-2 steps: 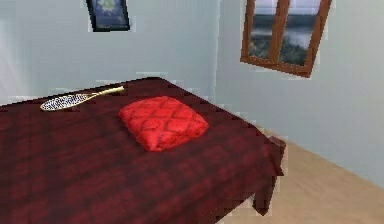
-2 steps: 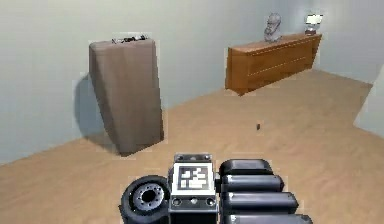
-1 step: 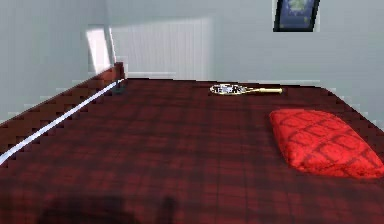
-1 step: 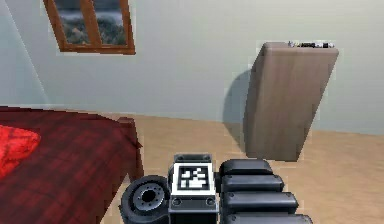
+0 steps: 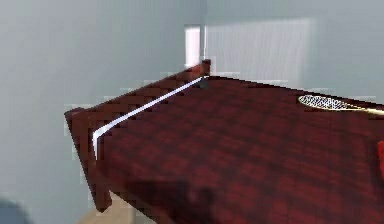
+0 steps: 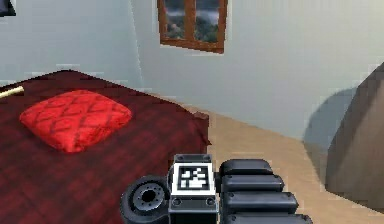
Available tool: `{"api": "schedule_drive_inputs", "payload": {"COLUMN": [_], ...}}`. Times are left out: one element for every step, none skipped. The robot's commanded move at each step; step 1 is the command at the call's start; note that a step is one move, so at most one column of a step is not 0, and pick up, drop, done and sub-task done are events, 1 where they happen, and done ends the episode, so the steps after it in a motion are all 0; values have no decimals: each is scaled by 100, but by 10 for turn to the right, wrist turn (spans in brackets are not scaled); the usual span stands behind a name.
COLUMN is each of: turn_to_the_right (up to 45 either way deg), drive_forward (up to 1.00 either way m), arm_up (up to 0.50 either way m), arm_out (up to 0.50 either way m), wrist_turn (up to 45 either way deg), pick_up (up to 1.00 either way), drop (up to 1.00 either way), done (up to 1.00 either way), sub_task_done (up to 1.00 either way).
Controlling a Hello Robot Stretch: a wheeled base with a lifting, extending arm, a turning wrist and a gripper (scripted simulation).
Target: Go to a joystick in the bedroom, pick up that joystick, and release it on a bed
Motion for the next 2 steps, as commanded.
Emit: {"api": "schedule_drive_inputs", "payload": {"turn_to_the_right": [450,60], "drive_forward": [0,0], "arm_up": [0,0], "arm_out": [0,0], "wrist_turn": [0,0], "pick_up": [0,0], "drop": [0,0], "done": [0,0], "sub_task_done": [0,0]}}
